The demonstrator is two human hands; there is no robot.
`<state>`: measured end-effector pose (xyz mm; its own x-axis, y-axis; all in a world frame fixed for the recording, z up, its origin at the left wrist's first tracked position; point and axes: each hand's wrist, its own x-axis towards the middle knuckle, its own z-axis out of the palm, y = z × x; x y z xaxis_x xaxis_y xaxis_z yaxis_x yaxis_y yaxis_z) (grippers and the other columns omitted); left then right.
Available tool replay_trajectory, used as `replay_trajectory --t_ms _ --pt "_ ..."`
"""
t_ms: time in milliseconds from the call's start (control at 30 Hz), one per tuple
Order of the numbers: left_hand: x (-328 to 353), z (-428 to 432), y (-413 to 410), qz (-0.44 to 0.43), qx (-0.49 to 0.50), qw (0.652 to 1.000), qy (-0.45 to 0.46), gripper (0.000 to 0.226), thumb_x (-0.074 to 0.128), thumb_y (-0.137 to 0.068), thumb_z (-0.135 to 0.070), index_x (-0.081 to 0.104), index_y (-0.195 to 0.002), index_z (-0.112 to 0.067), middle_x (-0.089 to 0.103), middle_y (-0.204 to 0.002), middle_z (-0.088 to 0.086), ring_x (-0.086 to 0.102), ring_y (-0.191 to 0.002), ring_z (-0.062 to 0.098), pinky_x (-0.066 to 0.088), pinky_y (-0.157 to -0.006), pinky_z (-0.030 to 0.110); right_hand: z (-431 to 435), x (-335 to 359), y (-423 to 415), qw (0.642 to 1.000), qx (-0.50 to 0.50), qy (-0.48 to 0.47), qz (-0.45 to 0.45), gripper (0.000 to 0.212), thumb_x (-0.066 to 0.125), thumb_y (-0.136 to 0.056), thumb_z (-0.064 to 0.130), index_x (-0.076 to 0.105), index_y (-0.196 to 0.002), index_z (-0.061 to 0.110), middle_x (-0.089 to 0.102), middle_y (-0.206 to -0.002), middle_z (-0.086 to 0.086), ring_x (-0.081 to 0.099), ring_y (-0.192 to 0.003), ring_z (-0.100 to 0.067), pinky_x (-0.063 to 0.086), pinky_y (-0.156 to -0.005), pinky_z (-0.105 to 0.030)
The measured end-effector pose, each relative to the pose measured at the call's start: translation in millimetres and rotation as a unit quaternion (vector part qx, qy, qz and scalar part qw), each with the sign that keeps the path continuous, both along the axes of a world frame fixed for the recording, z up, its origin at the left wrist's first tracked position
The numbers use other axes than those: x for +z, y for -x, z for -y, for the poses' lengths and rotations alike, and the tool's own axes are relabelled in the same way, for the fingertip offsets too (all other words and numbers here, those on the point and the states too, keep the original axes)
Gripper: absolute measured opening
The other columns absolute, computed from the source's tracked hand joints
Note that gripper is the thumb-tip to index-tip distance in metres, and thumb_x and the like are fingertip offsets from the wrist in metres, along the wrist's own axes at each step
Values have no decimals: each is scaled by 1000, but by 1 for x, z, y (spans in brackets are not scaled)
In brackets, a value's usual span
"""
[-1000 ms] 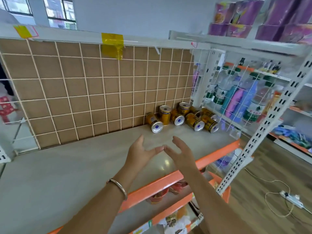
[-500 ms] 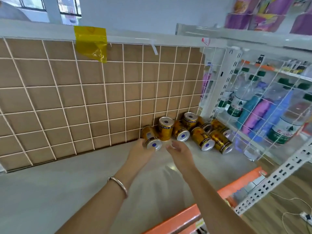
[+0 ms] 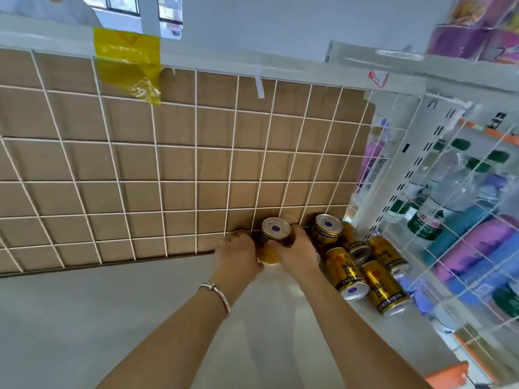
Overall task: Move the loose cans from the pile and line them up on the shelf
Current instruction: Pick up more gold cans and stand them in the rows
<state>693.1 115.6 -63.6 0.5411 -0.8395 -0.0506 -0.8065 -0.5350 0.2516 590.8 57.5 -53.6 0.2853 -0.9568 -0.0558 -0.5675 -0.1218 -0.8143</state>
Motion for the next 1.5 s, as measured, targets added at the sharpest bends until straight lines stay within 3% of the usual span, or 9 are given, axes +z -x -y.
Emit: replay_trajectory --t_ms 133,367,500,633,733,900,1033,1367,1500 --pt "10 -17 -19 -136 30 990 -8 20 63 -77 -36 57 -94 -26 64 -106 -1 60 -100 22 47 -83 27 6 -12 -12 997 50 1 -54 92 77 -73 44 24 -145 22 43 -138 -9 47 -124 -31 45 -100 -40" --pt "7 -48 -54 -376 170 910 -47 27 56 -88 -35 61 -79 -10 64 -66 4 54 -56 15 47 -62 23 24 -7 -13 990 65 18 -122 91 73 -75 45 22 -146 22 40 -138 -12 46 -124 -32 44 -98 -40" --pt "-8 -54 -52 -372 167 913 -12 9 56 -89 -13 62 -96 -10 66 -86 11 60 -71 18 53 -71 29 25 -7 -7 982 117 28 -145 81 77 -66 50 41 -133 21 51 -127 -6 52 -113 -25 49 -94 -35" --pt "0 -40 -36 -417 204 881 89 35 58 -87 -42 59 -97 -9 62 -92 11 57 -84 24 48 -80 33 17 -8 -5 970 203 58 -118 67 81 -61 46 54 -119 28 63 -113 3 58 -102 -17 53 -88 -36" --pt "0 -40 -32 -380 175 906 59 56 62 -80 -56 60 -110 -8 65 -107 12 59 -95 24 47 -87 31 10 -5 -2 964 252 64 -59 55 83 -62 29 60 -112 31 65 -102 10 60 -95 -12 54 -82 -27" --pt "4 -61 -52 -345 108 931 -53 49 73 -71 -53 63 -97 -13 65 -90 3 61 -75 12 49 -62 19 12 5 12 948 299 -111 -3 42 78 -72 15 58 -108 26 62 -90 7 59 -79 -10 46 -53 -15" --pt "6 -73 -53 -328 98 934 -100 49 68 -75 -51 58 -106 -14 65 -104 4 61 -95 18 53 -86 28 7 1 19 922 315 -221 -40 11 63 -88 31 60 -95 24 56 -74 0 51 -56 -11 37 -49 -20" --pt "-2 -87 -40 -404 172 898 -33 48 64 -78 -53 63 -101 -11 71 -96 8 67 -91 20 55 -78 26 -12 -17 17 932 253 -260 -8 55 56 -88 49 39 -134 25 56 -111 2 59 -99 -17 49 -85 -31" --pt "-1 -94 -35 -395 170 902 -49 47 61 -81 -50 61 -106 -10 70 -99 8 64 -85 18 53 -77 25 -13 7 17 921 264 -181 -223 58 49 -85 64 49 -113 13 65 -89 -6 65 -65 -14 50 -58 -23"
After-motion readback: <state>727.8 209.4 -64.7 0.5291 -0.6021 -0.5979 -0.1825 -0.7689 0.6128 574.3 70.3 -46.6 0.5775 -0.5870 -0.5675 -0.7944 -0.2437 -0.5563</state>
